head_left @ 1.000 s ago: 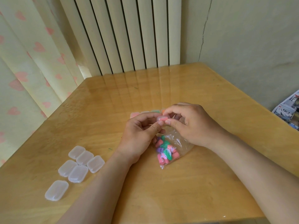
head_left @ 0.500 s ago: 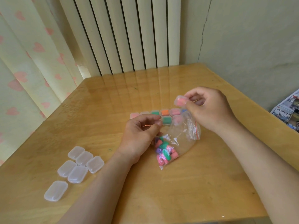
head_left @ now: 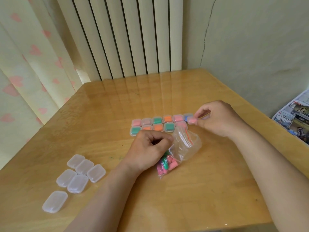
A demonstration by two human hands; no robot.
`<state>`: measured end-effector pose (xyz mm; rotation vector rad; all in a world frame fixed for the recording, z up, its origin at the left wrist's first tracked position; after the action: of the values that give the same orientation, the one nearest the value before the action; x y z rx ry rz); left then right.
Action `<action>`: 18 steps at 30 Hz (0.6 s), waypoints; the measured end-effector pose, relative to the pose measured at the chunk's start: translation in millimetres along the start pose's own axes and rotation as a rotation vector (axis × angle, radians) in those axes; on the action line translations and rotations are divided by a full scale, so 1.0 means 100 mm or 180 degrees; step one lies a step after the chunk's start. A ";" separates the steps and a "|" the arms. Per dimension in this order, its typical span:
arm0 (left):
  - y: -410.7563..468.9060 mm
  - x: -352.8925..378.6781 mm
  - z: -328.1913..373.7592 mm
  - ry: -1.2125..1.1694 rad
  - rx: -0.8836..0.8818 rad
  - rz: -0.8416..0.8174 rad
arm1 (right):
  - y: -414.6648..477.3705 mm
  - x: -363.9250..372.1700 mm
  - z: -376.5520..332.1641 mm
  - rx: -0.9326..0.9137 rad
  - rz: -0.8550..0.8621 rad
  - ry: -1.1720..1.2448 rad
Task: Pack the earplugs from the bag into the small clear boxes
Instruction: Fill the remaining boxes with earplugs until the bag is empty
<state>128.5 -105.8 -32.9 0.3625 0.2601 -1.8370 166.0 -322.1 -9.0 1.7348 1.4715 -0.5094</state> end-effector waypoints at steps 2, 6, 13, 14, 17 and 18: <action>0.00 0.00 0.00 -0.0029 0.0004 0.0006 | -0.01 0.04 -0.01 -0.0012 -0.0084 -0.0054; 0.02 -0.02 -0.02 -0.0126 -0.0003 0.0078 | -0.01 0.07 -0.01 -0.0053 -0.0191 -0.0187; 0.02 -0.06 -0.05 -0.0146 -0.0066 0.0223 | -0.02 0.11 -0.06 -0.0140 -0.0276 -0.0302; 0.02 -0.07 -0.06 -0.0142 -0.0105 0.0253 | -0.02 0.12 -0.06 -0.0145 -0.0282 -0.0333; 0.03 -0.10 -0.10 -0.0171 -0.0230 0.0378 | -0.03 0.12 -0.06 -0.0142 -0.0288 -0.0345; 0.03 -0.11 -0.11 -0.0182 -0.0251 0.0402 | -0.03 0.12 -0.07 -0.0149 -0.0285 -0.0341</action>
<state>135.9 -93.1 -39.3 0.2654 0.2635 -1.7049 164.5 -309.4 -14.2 1.5864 1.4781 -0.6009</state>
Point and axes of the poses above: each hand's wrist, its own y-axis towards the middle knuckle, its own x-axis out of the palm, z = x × y, the point moved 10 cm from there along y, towards the middle knuckle, and after that the axes turned 10 degrees about -x, right-handed, at the moved point
